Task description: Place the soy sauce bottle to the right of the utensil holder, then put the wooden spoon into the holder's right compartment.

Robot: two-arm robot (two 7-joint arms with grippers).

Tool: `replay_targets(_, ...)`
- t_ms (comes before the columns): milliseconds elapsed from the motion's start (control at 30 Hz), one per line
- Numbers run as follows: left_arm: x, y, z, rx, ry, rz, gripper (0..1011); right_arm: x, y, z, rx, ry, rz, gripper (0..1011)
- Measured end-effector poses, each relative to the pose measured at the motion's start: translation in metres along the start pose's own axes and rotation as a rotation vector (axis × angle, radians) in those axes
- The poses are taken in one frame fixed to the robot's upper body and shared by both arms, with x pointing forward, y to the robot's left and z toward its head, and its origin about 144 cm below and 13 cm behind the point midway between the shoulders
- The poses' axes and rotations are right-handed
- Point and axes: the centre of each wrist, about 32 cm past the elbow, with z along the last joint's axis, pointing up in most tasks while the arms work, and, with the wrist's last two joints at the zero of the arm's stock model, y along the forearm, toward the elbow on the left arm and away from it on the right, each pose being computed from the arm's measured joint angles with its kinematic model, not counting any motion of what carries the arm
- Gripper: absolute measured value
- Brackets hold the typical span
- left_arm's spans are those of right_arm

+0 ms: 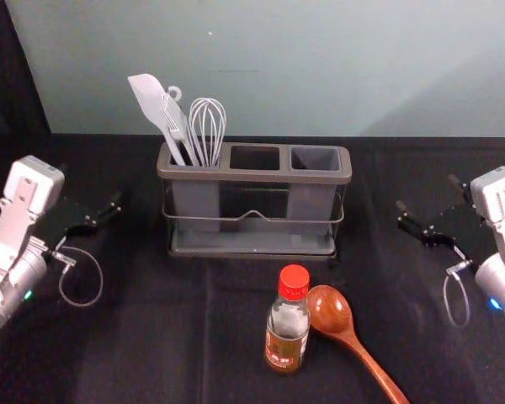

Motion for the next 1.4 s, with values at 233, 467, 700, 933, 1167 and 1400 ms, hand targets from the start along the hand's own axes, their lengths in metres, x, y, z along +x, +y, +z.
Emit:
replay_targets(233,0.0,0.0,0.0,0.0,0.0,0.0,1000,0.0,0.0,0.0,0.0,0.0,0.0,1004)
replay_targets(467,0.0,0.0,0.0,0.0,0.0,0.0,1000,0.0,0.0,0.0,0.0,0.0,0.0,1004)
replay_targets(700,0.0,0.0,0.0,0.0,0.0,0.0,1000,0.0,-0.001,0.0,0.0,0.0,-0.003,1004)
replay_targets(933,0.0,0.0,0.0,0.0,0.0,0.0,1000,-0.006,-0.015,0.002,0.008,-0.015,0.014,1004)
replay_targets(1167,0.0,0.0,0.0,0.0,0.0,0.0,1000,-0.02,-0.042,0.003,0.024,-0.018,0.044,1004)
replay_targets(1400,0.0,0.0,0.0,0.0,0.0,0.0,1000,-0.04,-0.075,0.003,0.055,0.0,0.08,1004)
